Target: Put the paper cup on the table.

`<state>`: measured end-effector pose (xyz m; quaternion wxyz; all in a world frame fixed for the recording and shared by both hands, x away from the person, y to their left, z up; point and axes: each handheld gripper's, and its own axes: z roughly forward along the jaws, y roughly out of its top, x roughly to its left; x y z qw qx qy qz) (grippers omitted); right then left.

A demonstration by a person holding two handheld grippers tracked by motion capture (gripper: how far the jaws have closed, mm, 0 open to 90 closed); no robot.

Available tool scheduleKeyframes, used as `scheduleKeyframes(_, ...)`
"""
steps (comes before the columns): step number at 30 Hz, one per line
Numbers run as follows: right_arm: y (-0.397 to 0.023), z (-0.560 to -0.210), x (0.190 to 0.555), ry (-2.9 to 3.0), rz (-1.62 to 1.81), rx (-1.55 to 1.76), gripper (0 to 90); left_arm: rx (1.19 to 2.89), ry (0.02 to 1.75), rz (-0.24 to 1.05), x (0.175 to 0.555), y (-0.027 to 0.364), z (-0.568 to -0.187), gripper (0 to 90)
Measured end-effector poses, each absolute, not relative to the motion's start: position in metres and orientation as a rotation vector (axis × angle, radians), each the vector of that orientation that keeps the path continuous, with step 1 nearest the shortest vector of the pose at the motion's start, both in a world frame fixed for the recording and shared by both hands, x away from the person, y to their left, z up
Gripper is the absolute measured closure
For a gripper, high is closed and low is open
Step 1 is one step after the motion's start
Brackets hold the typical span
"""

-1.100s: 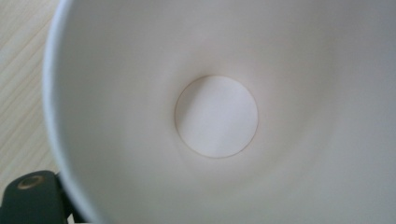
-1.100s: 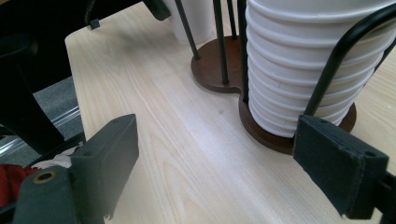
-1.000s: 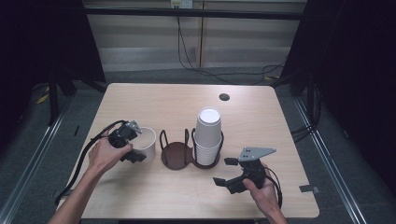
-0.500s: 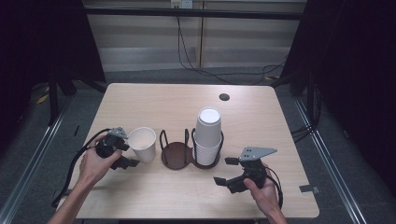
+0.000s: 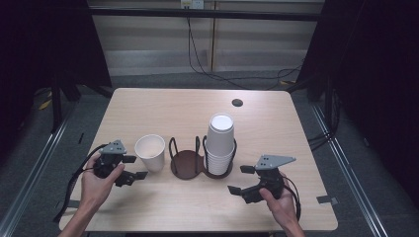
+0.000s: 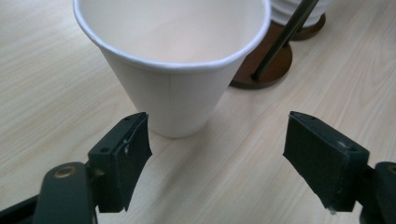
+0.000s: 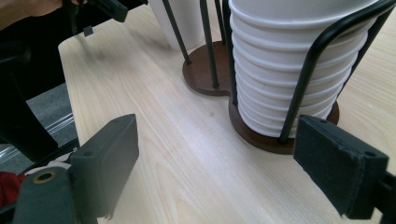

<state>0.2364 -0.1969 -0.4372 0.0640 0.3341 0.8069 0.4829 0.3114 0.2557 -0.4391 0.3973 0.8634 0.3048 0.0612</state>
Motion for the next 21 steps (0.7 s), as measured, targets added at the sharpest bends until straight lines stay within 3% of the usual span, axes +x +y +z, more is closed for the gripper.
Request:
scheduleKeyframes(9,-0.197,-0.438,0.237,2.434,1.463,1.013,14.7,2.061,0.819,0.248,0.286,0.256,-0.438,20.7)
scheduleKeyframes(21,-0.198,-0.438,0.236,2.426,1.466,1.015,14.7,1.99,0.771,0.176,0.26,0.245,-0.458,18.4)
